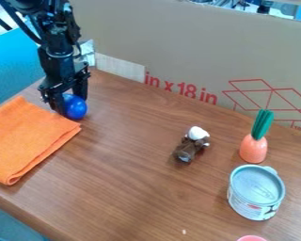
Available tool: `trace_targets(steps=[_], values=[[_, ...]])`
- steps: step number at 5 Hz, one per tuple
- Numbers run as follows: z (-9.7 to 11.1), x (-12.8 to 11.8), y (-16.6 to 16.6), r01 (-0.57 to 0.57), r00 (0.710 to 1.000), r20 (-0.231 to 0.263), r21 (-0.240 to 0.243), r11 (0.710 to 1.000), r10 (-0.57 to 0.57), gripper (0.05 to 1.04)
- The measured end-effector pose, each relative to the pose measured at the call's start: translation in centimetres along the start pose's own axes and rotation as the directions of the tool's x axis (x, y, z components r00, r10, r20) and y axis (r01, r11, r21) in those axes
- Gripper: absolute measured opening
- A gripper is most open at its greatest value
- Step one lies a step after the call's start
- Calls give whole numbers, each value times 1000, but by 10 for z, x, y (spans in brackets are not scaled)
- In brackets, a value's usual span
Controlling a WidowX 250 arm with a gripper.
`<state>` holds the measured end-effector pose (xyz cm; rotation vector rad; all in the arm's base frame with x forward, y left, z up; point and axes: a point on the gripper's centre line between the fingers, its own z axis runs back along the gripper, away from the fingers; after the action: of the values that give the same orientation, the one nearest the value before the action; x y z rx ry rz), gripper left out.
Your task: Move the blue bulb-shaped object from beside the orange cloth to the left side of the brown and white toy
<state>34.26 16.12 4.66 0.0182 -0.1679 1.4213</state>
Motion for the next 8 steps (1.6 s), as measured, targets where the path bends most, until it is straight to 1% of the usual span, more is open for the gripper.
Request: trace_targets(steps=[1, 2, 3, 4, 5, 6, 7, 8], values=[[5, -14, -9, 227, 974, 13, -2, 974, -227, 802], [26, -40, -32, 460, 885, 84, -14, 888, -458, 803], [42, -93, -66, 683, 728, 123, -52, 728, -674, 802], [46, -138, -78, 837, 546, 117, -104, 537, -829, 802], [49, -169, -87, 936, 343, 122, -123, 329, -931, 802], [43, -189, -81, 965, 230, 90, -147, 216, -969, 802], [25, -193, -70, 965, 232, 40, -139, 224, -972, 802], [19, -192, -67, 962, 245, 16, -130, 241, -969, 803]])
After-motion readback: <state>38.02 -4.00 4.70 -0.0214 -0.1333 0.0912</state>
